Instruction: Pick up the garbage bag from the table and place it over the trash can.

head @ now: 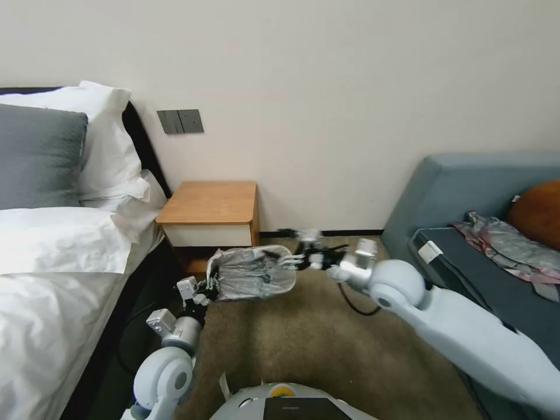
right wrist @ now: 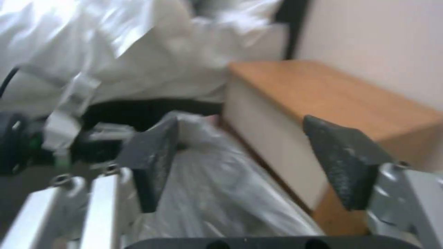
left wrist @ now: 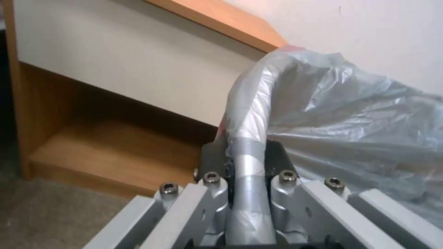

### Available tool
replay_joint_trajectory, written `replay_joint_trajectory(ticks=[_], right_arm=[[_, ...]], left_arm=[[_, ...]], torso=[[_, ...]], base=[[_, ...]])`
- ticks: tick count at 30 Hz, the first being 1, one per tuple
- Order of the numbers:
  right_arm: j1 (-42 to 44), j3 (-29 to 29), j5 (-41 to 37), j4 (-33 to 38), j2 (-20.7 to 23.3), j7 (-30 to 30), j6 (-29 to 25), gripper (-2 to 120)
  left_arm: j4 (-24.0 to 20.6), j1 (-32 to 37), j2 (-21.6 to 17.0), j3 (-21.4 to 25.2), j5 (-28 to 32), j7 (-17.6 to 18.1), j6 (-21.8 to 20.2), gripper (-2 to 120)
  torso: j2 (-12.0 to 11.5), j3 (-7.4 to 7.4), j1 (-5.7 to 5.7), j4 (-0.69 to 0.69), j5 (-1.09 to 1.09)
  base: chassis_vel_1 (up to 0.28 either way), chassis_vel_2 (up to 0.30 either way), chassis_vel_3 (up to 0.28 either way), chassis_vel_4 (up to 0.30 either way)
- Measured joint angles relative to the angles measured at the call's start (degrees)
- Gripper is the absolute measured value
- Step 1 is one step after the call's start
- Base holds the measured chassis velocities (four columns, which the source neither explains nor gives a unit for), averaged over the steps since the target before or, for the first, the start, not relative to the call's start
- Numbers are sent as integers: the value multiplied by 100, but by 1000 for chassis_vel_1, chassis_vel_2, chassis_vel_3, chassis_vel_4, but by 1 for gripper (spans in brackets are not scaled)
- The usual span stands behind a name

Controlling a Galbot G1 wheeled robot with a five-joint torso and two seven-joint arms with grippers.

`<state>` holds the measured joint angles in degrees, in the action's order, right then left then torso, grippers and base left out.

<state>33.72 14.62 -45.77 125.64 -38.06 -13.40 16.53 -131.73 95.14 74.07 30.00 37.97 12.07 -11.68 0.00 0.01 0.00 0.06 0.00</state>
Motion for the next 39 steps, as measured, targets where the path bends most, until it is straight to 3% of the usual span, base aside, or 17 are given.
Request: replay_joint_trajectory(ticks=[1,3,9,19,27,39], right_arm=[[-357,410,189,-71,-136,-82,146,61],[-622,699,316,-134,-245,-154,253,58],[-1743,1693,803,-526,-783,-618,509,35],[-2175,2262,1862,-881,-1365,-1053,884,0],[-2119,2495,2822,-1028,-1676,-882,1386,0],[-2133,2647,3415,-1409,-1932,-993,1579,0]], left_arm=[[10,-2,1,0,-96,-55,30,4],[23,-4,1,1,-162,-89,51,4],[46,9,13,13,-320,-156,95,4],[13,20,43,16,-406,-182,115,4],[-45,65,55,41,-467,-195,140,4],[-114,96,100,13,-501,-272,146,4]], torso=[[0,0,0,-2,-1],[0,0,0,-7,0],[0,0,0,-4,-1],[0,0,0,-6,-1],[0,0,0,-5,0],[0,0,0,-6,0]], base=[[0,0,0,0],[0,0,0,0],[0,0,0,0],[0,0,0,0],[0,0,0,0],[0,0,0,0]])
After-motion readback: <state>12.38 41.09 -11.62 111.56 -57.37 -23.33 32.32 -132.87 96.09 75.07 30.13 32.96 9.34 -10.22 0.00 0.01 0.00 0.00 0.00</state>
